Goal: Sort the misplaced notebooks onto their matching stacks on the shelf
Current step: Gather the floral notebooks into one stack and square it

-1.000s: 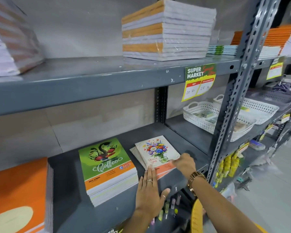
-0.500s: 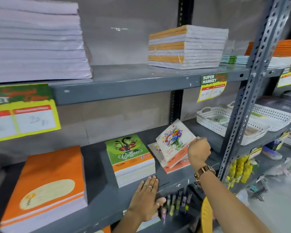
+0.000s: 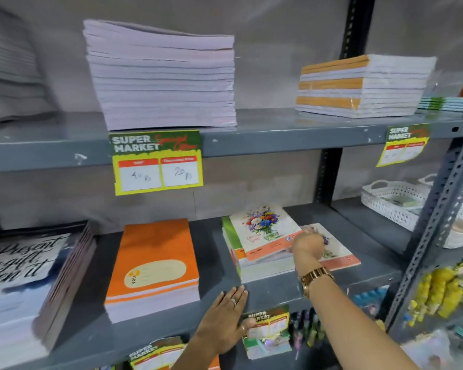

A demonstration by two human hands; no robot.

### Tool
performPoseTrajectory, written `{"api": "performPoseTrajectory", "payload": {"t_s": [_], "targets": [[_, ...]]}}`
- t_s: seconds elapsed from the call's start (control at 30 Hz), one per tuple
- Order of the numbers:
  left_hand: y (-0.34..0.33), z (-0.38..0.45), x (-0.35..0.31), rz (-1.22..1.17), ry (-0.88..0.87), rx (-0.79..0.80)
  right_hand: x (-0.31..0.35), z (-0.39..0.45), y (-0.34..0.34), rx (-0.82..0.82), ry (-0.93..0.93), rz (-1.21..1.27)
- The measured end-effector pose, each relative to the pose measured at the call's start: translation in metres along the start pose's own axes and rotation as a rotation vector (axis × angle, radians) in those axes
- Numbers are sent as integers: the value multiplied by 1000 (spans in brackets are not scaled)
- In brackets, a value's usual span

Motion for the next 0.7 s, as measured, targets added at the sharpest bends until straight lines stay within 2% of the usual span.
{"api": "performPoseTrajectory", "payload": {"t_s": [0.07, 0.17, 0.3, 0.43, 0.7], "targets": [[2, -4, 5, -10, 10, -2, -6, -3, -13, 82, -11, -12], [2, -8, 13, -17, 24, -12, -4, -11, -8, -53, -32, -139], [2, -7, 14, -9, 14, -10, 8, -4, -19, -43, 137, -334], [4, -5, 10, 5, 18, 6, 10, 7, -22, -37, 238, -421], [7, 15, -19, 22, -89, -11, -13, 48, 33, -151, 210, -506]]}}
Point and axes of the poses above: each hand's wrist, its own z-axis towards the middle knuckle, its own y-axis out of the back of the hand, x = y × z, the point moved 8 cm from there along z, towards the middle knuckle, and after that the axes turned 4 degrees about y, right-handed, at the moved point
